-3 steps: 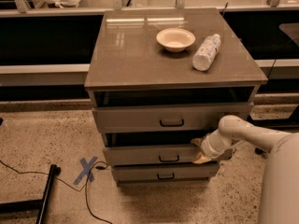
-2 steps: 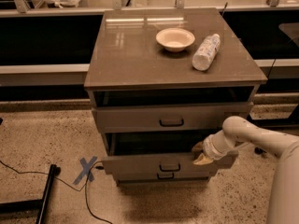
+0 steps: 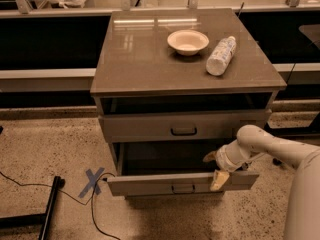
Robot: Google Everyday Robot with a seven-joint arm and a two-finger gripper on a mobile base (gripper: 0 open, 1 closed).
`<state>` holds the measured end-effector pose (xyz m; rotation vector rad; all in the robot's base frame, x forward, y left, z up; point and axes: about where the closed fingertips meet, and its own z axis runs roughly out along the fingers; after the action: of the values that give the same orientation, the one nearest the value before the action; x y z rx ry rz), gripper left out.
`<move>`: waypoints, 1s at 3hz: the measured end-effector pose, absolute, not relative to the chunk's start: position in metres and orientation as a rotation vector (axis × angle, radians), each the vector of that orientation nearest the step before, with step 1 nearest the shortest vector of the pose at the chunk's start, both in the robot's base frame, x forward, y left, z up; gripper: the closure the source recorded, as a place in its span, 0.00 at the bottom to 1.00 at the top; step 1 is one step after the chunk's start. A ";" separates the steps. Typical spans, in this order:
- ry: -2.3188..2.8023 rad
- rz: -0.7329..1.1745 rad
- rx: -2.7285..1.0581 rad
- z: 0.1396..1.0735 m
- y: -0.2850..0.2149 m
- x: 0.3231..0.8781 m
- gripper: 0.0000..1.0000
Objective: Open middle drawer
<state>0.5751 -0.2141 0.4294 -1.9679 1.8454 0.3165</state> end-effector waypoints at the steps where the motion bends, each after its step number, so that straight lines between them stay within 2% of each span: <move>1: 1.845 0.321 -1.969 0.428 -0.213 0.574 0.00; 3: 1.852 0.366 -1.973 0.439 -0.213 0.572 0.00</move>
Offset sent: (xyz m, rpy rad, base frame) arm -0.0009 0.0013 -0.0015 0.0012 0.0029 0.0018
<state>0.5716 -0.2129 0.4389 -1.9734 1.8516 0.3660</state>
